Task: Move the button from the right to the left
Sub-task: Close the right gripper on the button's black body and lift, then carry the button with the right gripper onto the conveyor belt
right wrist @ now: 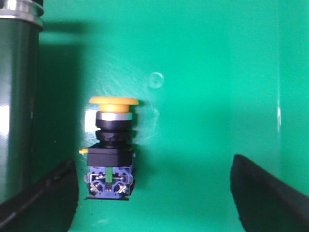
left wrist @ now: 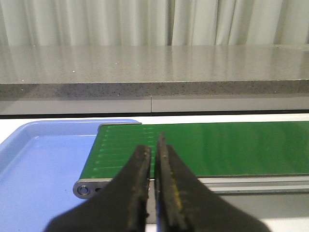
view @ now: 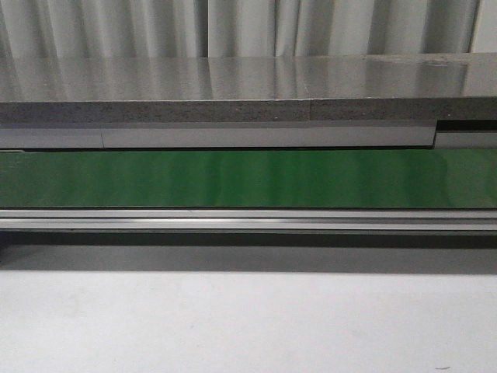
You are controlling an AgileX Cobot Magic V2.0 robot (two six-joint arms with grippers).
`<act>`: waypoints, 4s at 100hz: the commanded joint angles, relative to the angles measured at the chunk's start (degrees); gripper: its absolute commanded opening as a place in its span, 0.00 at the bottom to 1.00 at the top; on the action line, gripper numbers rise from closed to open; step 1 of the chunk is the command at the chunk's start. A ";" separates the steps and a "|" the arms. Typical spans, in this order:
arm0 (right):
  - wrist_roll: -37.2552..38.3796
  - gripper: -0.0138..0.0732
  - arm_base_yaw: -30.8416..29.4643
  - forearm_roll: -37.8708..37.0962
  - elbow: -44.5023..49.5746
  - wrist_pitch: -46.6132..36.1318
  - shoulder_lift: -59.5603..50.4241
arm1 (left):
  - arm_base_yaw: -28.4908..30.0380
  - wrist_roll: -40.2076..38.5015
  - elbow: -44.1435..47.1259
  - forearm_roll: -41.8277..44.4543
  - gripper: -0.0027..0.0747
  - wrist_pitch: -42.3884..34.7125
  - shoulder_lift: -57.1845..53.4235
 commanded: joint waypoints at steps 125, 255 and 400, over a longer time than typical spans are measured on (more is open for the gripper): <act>-2.87 0.60 3.41 -2.69 -1.71 -1.83 8.35 | -0.41 -0.54 2.29 -0.57 0.04 -4.30 -2.03; 18.15 0.37 18.71 -9.11 -0.85 3.81 -10.62 | -0.41 -0.54 2.29 -0.57 0.04 -4.30 -2.03; 16.62 0.87 22.73 0.60 9.44 -4.28 -26.45 | -0.41 -0.54 2.29 -0.57 0.04 -4.30 -2.03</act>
